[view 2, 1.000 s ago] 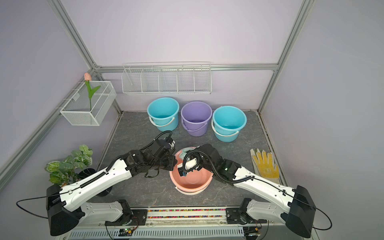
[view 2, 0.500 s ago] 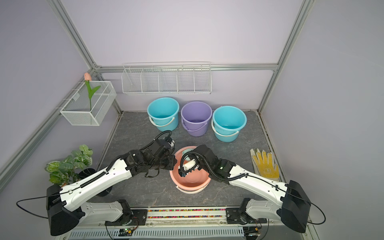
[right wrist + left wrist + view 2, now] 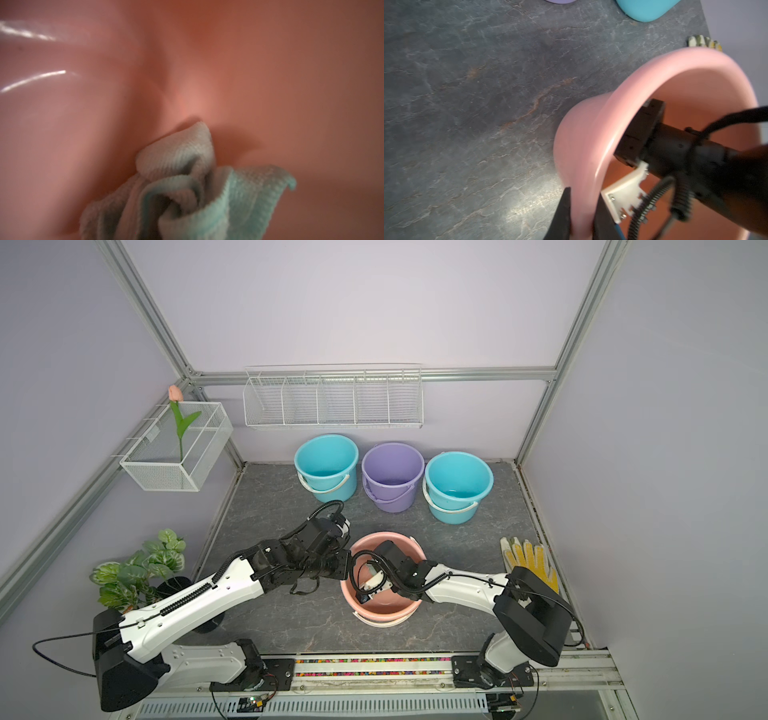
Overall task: Wipe the inside of the bucket with a cloth
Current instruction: Wipe the dirt from the inside of the bucket.
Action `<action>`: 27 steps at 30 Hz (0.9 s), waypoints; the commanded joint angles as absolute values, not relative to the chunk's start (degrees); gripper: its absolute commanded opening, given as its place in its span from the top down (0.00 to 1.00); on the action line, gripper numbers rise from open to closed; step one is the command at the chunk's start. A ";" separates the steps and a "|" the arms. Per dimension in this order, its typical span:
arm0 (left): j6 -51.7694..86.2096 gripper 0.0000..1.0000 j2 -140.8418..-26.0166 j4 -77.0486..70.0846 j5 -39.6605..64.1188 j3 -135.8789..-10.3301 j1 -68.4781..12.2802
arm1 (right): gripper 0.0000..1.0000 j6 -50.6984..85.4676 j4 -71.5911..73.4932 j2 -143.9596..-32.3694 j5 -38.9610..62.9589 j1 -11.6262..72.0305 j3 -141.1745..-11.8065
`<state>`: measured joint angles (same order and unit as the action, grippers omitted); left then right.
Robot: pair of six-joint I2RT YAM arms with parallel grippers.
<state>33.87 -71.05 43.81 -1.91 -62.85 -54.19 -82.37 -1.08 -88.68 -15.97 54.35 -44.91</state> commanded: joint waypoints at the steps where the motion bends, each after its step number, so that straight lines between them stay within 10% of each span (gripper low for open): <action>1: 33.07 1.00 -70.84 44.75 -0.91 -63.81 -54.54 | 0.93 -78.91 0.66 -91.41 -12.88 53.82 -43.22; 27: 34.24 1.00 -70.51 45.70 -3.88 -63.72 -54.49 | 0.93 -79.01 -27.27 -65.95 -23.12 55.19 -57.28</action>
<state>34.00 -71.07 45.08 -3.49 -62.87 -54.39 -79.29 -20.58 -67.11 -18.44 54.89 -55.31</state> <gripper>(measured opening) 0.147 0.093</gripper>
